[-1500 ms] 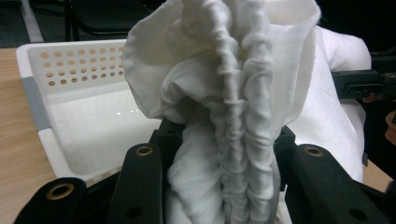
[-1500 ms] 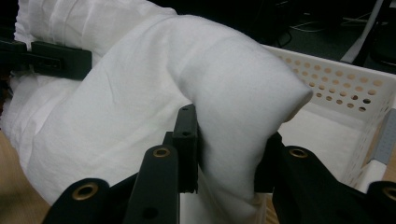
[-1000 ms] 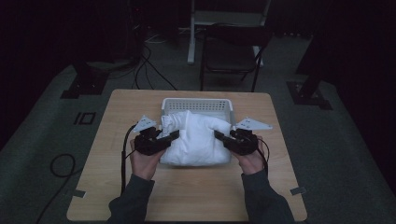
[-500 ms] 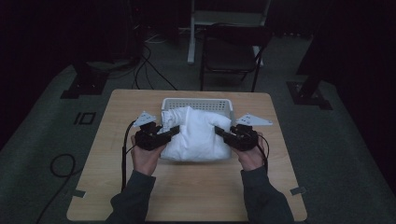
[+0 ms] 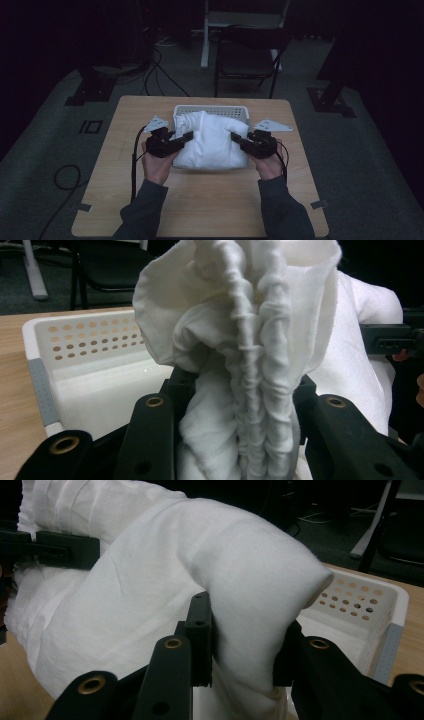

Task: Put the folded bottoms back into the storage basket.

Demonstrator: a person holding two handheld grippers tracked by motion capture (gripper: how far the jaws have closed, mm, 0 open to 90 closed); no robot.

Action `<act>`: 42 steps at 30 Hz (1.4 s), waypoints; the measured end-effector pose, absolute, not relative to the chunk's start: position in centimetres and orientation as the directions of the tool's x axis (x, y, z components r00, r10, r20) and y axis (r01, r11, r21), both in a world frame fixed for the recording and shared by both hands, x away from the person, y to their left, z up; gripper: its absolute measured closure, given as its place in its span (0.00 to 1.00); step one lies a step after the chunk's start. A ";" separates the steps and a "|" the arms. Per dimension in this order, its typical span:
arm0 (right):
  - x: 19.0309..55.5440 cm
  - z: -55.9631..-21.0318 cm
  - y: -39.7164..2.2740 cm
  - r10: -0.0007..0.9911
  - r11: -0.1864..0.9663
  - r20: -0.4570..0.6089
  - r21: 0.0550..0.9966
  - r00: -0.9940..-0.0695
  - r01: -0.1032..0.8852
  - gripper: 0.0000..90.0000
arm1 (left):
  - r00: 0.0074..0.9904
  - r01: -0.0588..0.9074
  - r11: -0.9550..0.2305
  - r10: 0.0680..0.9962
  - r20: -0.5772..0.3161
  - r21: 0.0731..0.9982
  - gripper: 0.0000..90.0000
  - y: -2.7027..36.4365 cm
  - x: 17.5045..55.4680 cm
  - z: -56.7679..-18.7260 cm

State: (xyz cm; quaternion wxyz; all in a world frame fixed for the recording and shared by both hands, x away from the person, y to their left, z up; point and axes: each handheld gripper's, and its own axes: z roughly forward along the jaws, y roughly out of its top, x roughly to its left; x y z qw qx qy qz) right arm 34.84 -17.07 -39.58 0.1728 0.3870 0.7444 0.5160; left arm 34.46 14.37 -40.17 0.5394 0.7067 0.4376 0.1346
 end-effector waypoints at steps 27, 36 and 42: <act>36.2 -39.0 -16.8 0.765 0.164 0.136 0.904 -0.629 0.395 0.78 | 0.578 0.466 -0.029 0.767 -0.279 0.884 0.67 14.4 36.1 -39.8; 36.9 -38.9 -16.8 0.769 0.155 0.144 0.903 -0.623 0.400 0.78 | 0.581 0.458 -0.041 0.769 -0.265 0.888 0.67 14.4 36.8 -39.5; 37.2 -38.8 -16.8 0.771 0.155 0.142 0.904 -0.621 0.398 0.78 | 0.580 0.459 -0.027 0.766 -0.277 0.888 0.67 14.5 37.1 -39.5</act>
